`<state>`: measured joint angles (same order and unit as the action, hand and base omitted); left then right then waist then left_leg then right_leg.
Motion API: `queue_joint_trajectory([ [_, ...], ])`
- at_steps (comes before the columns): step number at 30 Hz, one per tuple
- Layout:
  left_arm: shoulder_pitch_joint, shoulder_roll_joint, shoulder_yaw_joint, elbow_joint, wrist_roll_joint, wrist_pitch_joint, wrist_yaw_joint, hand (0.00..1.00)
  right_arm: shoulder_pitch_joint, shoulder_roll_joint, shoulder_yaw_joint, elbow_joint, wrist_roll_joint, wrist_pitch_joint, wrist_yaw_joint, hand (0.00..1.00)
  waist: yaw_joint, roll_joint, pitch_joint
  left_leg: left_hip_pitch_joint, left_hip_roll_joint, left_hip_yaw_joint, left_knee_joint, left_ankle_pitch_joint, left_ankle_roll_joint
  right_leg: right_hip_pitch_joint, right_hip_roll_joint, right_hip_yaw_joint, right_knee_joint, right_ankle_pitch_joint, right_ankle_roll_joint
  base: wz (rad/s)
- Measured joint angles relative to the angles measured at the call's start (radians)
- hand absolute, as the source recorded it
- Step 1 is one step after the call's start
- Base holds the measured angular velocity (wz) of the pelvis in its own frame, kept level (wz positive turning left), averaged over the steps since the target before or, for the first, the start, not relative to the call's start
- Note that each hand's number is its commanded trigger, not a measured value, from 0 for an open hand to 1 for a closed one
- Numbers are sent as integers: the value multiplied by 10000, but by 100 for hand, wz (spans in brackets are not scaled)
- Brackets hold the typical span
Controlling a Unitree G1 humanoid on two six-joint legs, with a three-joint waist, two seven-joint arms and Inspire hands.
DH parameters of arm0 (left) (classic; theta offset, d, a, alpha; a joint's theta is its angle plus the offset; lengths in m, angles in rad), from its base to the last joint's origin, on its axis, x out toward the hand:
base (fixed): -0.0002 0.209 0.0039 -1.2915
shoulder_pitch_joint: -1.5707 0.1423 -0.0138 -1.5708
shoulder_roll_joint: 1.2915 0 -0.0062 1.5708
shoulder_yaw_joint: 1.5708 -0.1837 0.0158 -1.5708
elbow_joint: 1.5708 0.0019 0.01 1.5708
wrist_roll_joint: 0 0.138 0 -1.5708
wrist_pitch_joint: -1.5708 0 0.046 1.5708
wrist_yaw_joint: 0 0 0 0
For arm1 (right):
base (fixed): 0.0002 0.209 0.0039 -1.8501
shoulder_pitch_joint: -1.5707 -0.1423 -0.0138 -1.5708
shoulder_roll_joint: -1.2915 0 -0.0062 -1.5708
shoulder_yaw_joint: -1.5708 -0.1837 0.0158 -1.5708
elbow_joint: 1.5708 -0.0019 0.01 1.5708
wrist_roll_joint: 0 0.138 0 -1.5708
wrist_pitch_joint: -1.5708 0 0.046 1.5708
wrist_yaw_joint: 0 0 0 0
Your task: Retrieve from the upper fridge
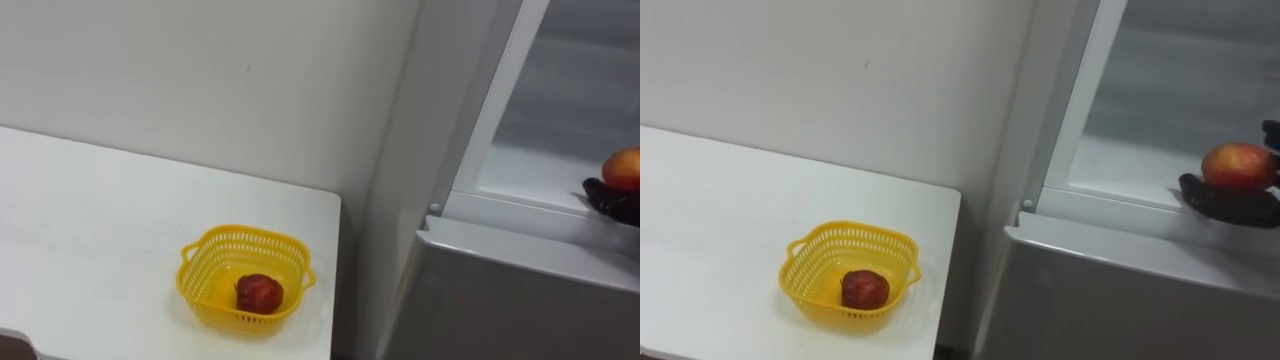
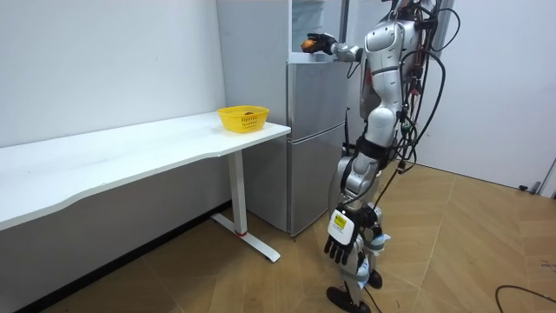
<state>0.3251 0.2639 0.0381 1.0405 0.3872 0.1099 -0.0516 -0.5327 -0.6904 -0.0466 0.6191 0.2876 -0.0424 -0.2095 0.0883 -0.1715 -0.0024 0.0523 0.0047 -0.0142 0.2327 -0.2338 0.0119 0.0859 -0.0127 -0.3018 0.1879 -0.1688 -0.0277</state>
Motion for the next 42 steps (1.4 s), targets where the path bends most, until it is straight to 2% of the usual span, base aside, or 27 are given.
queue_joint_trajectory([
  [7,-34,2,9,-2,-7,-7,11,0,-356,-92,67,766,-24,-33,256,100,3,-20,10,40,3,12,-10,0,0,30,-3,6,3,0,0,0],
  [13,-63,5,9,4,-20,-33,10,0,-656,-346,237,1008,-89,-120,229,100,46,-6,43,91,20,10,-118,8,-9,20,14,11,-4,-1,1,0],
  [19,-73,11,5,1,-8,-74,6,0,-784,-348,253,999,-93,-129,22,100,209,-62,73,132,42,21,-146,10,-13,-8,39,-5,-28,-5,8,0],
  [21,-84,11,4,-10,-14,-77,9,0,-783,-347,255,817,-207,-109,-79,100,221,-63,74,143,40,35,-144,11,-12,-11,39,2,-33,-5,8,0],
  [23,-78,5,8,-8,-23,-67,12,0,-770,-334,278,362,-200,21,-77,100,196,-19,107,132,31,45,-117,12,-10,-16,32,19,-37,-5,8,0],
  [27,-78,-1,12,-34,-20,-67,225,0,-705,-243,283,-521,-244,210,-128,100,83,18,107,123,28,50,-110,13,-9,-37,32,40,-47,-12,20,0],
  [30,-98,-105,206,-16,-19,-63,275,0,-455,-112,247,-1917,-607,212,-492,100,5,145,60,131,29,96,-107,13,-8,-41,37,131,-57,-13,22,-5],
  [32,-160,-106,199,-8,-46,-59,336,0,153,-11,241,-3347,-949,203,-705,100,-43,250,28,167,29,108,-104,13,-8,-1,41,166,-85,-13,22,-2],
  [34,-256,-110,180,-9,-51,-61,443,0,562,215,242,-4249,-978,200,-763,100,-31,331,45,231,21,167,-111,13,-9,90,48,246,-168,-12,21,-10],
  [35,-322,-140,170,-6,-51,-64,498,0,737,456,243,-4779,-975,200,-768,100,-43,420,81,287,38,282,-123,13,-9,110,51,282,-167,-11,19,-16],
  [37,-405,-225,162,19,-58,-73,631,0,1072,690,241,-5543,-1070,203,-793,100,-69,584,51,311,46,356,-172,12,-7,92,49,330,-157,-9,15,-13],
  [38,-406,-265,173,20,-44,-89,647,0,1328,808,234,-6047,-1245,200,-804,100,-85,679,5,335,60,405,-282,22,8,80,50,381,-145,-4,8,-9],
  [42,-357,-336,177,24,-39,-119,652,0,1676,1116,225,-6725,-1430,130,-851,100,-174,843,-50,603,76,555,-387,24,11,196,47,517,-74,-5,9,-12],
])
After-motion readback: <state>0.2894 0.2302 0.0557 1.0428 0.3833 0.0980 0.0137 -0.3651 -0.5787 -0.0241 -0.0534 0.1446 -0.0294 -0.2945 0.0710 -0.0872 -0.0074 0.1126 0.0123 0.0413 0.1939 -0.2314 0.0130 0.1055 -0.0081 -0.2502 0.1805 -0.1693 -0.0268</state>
